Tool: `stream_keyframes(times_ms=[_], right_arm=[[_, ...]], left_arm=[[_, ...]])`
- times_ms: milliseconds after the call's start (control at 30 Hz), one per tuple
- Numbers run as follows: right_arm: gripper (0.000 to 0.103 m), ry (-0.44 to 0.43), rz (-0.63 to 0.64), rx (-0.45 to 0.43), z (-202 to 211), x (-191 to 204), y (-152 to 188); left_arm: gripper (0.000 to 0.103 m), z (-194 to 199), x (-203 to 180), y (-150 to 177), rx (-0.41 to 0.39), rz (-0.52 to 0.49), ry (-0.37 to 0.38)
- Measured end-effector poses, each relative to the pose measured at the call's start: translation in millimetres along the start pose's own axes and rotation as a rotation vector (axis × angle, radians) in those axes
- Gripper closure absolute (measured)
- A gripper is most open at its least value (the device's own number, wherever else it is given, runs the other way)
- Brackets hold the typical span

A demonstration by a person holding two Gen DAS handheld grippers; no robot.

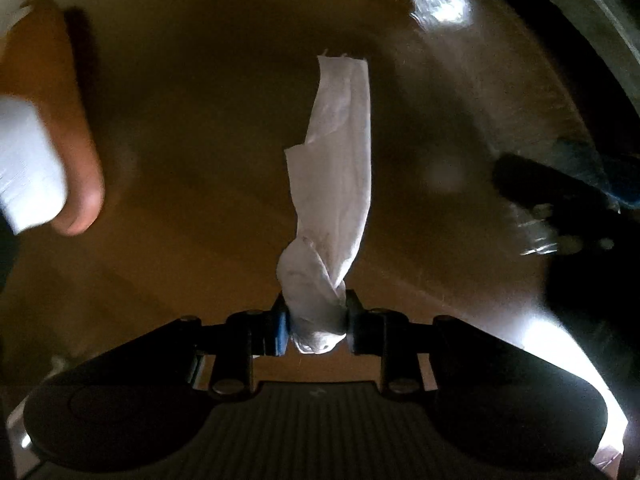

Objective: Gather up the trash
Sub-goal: 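Close the left tool on the white tissue while the right tool grasps the clear plastic tray, then lift the tissue with the left tool while the right tool carries the tray to the wastebasket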

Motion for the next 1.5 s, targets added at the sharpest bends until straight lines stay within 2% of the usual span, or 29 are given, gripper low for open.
stream_keyframes(times_ms=[33,100,200,467,700,933,1167,1267,1500], right_arm=[[0.098,0.003,-0.010,0.008,7.4,-1.3,3.6],[0.103,0.020,-0.038,0.017,22.9,-3.7,11.6],[0.103,0.018,-0.069,0.013,48.1,-4.7,23.5],[0.103,0.018,-0.147,-0.060,110.2,-7.7,58.2],[0.103,0.005,-0.188,-0.213,193.9,-3.8,73.8],[0.103,0.020,-0.254,-0.398,296.7,0.9,91.7],[0.103,0.082,-0.240,-0.589,396.1,5.8,111.5],[0.103,0.116,-0.228,-0.648,426.1,6.5,118.8],[0.103,0.177,-0.227,-0.767,481.5,-2.5,122.9]], left_arm=[[0.077,6.4,-1.1,4.5,-0.003,0.002,0.001],[0.077,18.9,-2.5,15.0,-0.007,-0.010,-0.013],[0.077,35.7,-2.6,29.9,-0.015,-0.021,-0.031],[0.077,105.3,-12.7,73.5,-0.171,-0.044,0.039],[0.077,186.2,-16.5,99.3,-0.355,-0.178,0.106],[0.077,257.8,-18.1,142.1,-0.523,-0.241,0.221],[0.077,333.2,-39.7,183.3,-0.684,-0.336,0.316],[0.077,362.4,-47.8,198.2,-0.755,-0.382,0.345],[0.077,419.4,-66.0,215.5,-0.849,-0.428,0.412]])
Point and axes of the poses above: each gripper's, at about its wrist camera, not at the fingertips, and z roughly against the way its jaws point, x to its left, y to its underside, the point moved 3 cm from there along -z, roughly the way its jaws point, and after that the axes turned 11 degrees about y, right-handed, at the moved point
